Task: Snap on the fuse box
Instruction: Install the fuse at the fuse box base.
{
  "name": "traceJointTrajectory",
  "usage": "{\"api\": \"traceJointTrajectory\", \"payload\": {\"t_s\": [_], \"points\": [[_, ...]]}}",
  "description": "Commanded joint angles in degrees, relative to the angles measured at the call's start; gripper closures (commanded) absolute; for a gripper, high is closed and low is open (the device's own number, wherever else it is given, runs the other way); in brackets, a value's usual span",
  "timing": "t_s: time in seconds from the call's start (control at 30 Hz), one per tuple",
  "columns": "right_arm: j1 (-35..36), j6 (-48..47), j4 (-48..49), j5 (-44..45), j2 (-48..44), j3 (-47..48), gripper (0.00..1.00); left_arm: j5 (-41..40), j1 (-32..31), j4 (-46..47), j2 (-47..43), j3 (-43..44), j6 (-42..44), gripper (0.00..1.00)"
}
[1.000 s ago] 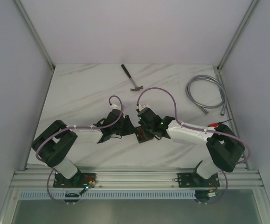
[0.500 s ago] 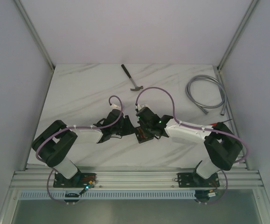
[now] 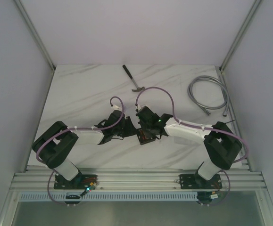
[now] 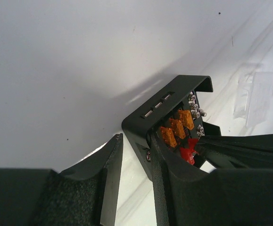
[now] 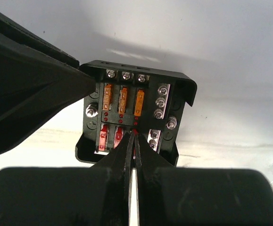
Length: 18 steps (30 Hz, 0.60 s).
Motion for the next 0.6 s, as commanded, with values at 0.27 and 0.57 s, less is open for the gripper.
{"api": "traceJointTrajectory", "payload": {"t_s": [0.27, 0.57], "points": [[0.3, 4.2, -8.0, -2.9, -2.8, 5.7, 0.75, -0.5, -0.4, 0.2, -1.1, 0.0, -0.5, 0.6], [-0.3, 7.1, -8.9, -3.8, -0.8, 5.2, 0.77, -0.2, -0.5, 0.3, -1.0, 0.0, -0.2, 0.59]]}}
